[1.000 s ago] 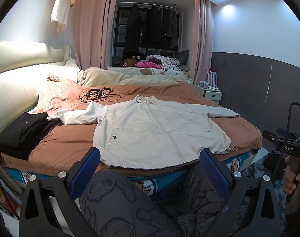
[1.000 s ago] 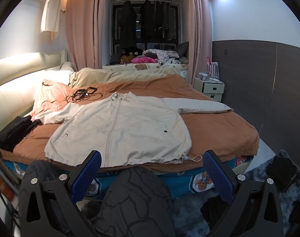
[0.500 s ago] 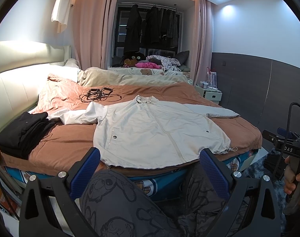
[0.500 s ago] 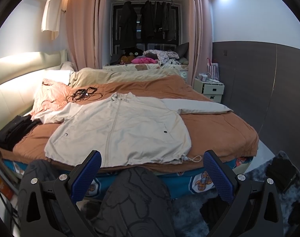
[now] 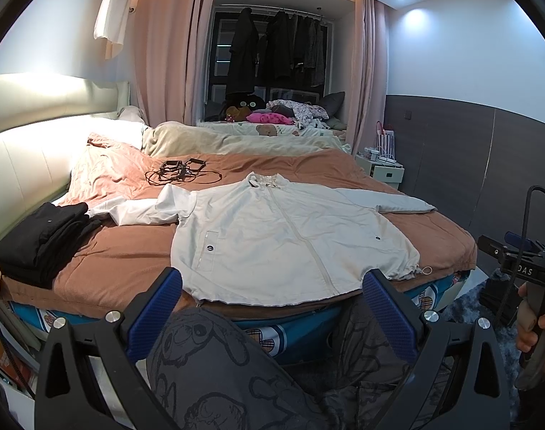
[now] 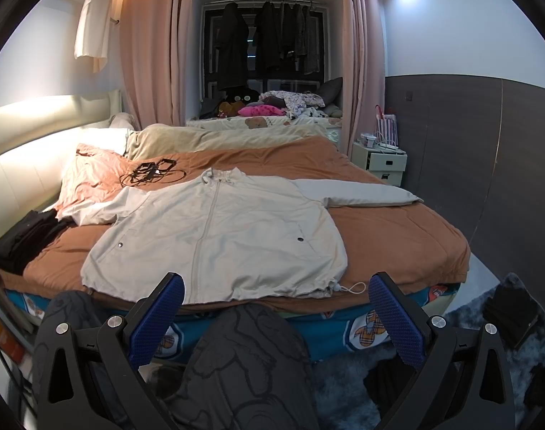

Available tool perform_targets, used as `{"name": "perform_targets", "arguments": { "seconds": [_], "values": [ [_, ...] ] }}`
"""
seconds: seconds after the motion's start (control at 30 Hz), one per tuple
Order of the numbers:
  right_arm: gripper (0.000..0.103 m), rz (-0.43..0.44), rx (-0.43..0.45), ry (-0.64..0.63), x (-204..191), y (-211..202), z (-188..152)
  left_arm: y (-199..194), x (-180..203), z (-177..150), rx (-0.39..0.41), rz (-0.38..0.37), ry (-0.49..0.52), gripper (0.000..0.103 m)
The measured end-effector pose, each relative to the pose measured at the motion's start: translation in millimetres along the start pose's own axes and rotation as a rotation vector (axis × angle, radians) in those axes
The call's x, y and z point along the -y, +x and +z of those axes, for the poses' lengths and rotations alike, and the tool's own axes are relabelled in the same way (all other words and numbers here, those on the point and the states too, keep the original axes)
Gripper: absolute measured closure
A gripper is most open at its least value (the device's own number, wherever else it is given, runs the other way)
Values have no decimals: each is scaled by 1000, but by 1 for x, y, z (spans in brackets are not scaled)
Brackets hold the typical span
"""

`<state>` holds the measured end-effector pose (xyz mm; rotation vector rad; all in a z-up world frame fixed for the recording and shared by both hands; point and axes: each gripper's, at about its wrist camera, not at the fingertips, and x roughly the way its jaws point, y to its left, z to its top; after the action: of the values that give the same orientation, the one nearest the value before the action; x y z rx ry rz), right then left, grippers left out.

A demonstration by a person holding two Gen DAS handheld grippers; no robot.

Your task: Fold large clothes

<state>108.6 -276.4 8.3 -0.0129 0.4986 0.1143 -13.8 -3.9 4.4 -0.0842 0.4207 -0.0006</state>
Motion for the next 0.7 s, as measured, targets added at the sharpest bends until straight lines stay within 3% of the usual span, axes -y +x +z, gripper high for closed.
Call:
{"name": "perform_targets", "arguments": {
  "seconds": [0.33, 0.7],
  "values": [
    [0, 0, 1, 11, 3, 9, 5, 6, -5, 2, -10, 4, 3, 0],
    [0, -10, -17, 18, 3, 53, 19, 62, -19, 19, -70, 39, 13, 0]
  ]
}}
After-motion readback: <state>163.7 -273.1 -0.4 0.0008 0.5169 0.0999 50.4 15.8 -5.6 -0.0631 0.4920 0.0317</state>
